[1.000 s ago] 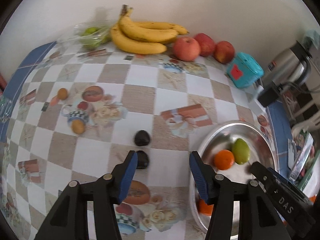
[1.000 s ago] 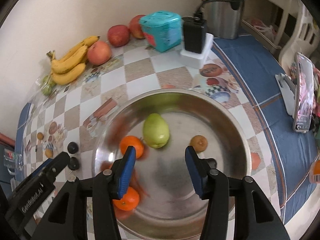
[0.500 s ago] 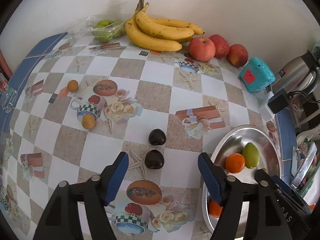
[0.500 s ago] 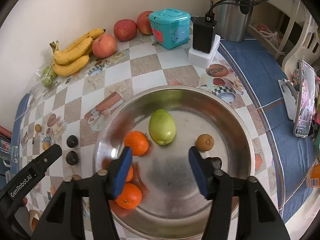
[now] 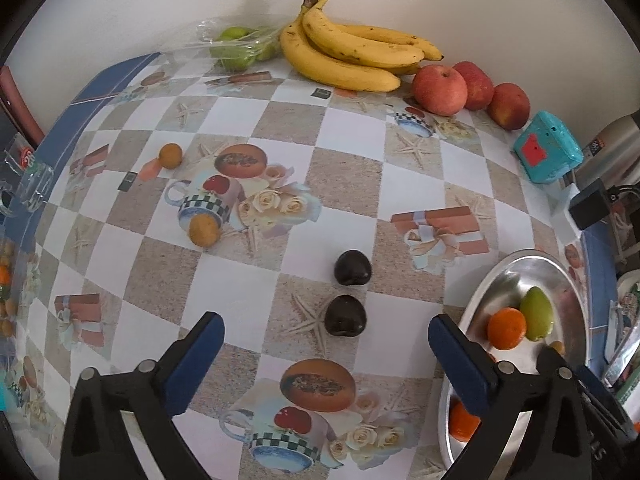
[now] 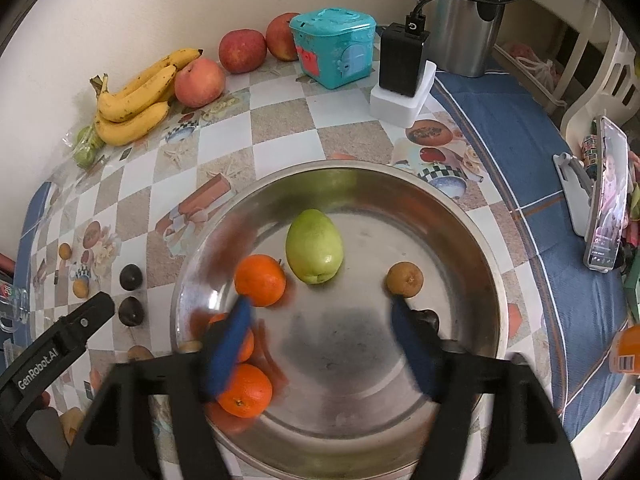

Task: Organize fruits
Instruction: 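Move both tools back toward the two dark plums beside the bowl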

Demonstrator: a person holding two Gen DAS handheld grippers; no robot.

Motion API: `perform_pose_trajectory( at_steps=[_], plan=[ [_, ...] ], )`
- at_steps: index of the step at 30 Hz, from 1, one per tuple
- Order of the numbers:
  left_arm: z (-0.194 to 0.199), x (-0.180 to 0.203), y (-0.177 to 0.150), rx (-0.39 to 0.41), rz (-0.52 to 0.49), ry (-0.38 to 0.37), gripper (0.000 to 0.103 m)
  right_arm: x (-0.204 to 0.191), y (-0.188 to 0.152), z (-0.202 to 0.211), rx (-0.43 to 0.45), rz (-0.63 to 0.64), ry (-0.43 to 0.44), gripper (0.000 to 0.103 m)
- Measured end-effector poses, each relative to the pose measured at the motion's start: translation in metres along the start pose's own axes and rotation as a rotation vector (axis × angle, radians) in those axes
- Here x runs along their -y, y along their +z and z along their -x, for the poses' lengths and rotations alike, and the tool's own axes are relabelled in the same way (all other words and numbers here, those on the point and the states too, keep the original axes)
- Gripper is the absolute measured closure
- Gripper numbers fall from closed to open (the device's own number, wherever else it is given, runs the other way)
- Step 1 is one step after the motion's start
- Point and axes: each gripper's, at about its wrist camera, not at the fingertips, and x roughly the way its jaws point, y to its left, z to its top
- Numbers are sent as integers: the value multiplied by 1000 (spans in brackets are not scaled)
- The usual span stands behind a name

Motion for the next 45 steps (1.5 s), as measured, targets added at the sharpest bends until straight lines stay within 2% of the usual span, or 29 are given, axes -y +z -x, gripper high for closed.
perform_pose_trajectory(
  at_steps=[14,28,36,41,45],
  plan=[
    [-1,4,-2,-10,-24,-4,0,0,-1,1,25,2,3,10],
    [18,-4,9,84,-97,64,0,-16,-2,1,36,59,5,10],
    [27,-35,20,118,-60,98,0,-34,-7,-1,32,110,26,10],
    [32,-67,26,141,-5,128,0,-52,-7,2,47,132,80,10],
    [32,-94,32,133,55,102,0,-79,-10,7,64,193,153,10]
  ],
)
